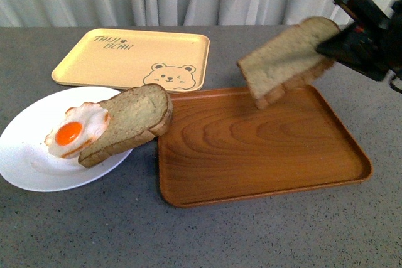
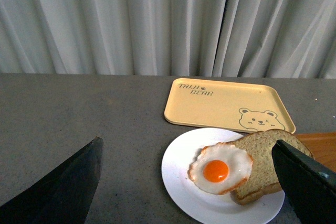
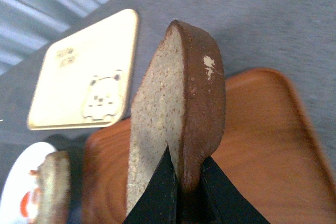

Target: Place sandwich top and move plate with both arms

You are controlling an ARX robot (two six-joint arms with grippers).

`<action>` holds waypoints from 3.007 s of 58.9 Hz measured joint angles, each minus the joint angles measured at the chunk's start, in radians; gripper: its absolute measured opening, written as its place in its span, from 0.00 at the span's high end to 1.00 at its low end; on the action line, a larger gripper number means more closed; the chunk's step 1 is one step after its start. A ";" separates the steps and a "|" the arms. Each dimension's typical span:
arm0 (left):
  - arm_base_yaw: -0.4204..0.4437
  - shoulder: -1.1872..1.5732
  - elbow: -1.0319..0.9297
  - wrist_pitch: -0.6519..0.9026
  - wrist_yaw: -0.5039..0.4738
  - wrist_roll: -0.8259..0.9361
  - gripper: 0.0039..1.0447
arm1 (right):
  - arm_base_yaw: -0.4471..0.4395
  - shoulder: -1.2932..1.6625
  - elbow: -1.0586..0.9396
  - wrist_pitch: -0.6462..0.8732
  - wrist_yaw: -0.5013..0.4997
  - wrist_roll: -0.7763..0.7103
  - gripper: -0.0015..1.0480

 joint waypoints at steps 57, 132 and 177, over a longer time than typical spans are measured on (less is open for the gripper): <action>0.000 0.000 0.000 0.000 0.000 0.000 0.08 | 0.477 0.382 0.356 -0.105 0.106 0.182 0.73; 0.000 0.000 0.000 0.000 0.000 0.000 0.08 | -0.003 -0.643 -0.793 0.581 0.396 -0.526 0.98; 0.000 0.000 0.000 0.000 0.000 0.000 0.08 | -0.155 -1.258 -0.874 0.076 0.249 -0.527 0.98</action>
